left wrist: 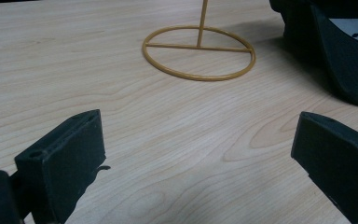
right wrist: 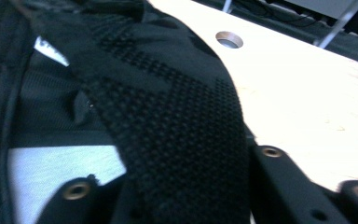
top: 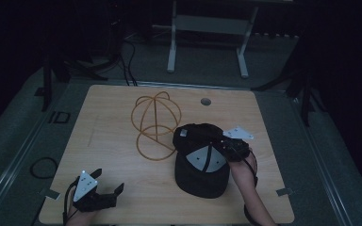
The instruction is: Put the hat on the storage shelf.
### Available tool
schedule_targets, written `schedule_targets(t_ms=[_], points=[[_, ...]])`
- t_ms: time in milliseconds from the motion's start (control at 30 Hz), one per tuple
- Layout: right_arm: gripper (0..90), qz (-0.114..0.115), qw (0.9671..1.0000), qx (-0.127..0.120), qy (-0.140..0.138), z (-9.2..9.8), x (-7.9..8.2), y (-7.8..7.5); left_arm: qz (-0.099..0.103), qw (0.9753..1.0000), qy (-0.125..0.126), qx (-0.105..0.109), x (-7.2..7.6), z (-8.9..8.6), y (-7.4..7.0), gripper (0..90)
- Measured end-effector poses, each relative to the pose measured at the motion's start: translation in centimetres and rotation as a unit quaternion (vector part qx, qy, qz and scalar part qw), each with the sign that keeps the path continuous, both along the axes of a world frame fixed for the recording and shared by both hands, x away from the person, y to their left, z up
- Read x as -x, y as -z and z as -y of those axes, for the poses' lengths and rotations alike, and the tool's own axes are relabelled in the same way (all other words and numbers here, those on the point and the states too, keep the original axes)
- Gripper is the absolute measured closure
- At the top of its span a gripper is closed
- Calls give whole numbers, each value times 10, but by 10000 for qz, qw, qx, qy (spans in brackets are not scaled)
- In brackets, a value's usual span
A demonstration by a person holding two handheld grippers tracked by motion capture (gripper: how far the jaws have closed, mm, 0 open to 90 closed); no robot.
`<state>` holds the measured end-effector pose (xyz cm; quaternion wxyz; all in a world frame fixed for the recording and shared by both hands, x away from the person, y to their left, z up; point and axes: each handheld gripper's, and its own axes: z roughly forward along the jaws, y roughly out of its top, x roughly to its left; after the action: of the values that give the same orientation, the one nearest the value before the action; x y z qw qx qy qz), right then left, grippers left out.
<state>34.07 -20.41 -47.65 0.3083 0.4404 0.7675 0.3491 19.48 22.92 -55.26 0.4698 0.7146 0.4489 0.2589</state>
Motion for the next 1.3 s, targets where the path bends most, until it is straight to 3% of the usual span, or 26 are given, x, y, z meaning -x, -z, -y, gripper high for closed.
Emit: schedule_targets(t_ms=[100,367,600,767,933,1167,1300], points=[[880,66,9999,-36,72,0,0,-1,19,10000,-3,-2,0,0,0,45],[882,164,9988,-454,-79,3,7,-17,29,10000,10,22,0,0,-1,45],[884,340,9971,-622,-262,1,18,-38,-46,9999,111,35,-1,6,2,45],[884,459,9958,-693,-372,-1,24,-49,-48,9997,219,-25,-1,14,2,45],[884,548,9944,-777,-460,-4,30,-57,-51,9992,384,107,0,25,0,45],[884,708,9919,-848,-622,-9,38,-70,23,9981,609,47,-3,48,-12,47],[884,792,9898,-925,-746,-11,44,-78,-30,9965,827,142,-8,58,-19,61]])
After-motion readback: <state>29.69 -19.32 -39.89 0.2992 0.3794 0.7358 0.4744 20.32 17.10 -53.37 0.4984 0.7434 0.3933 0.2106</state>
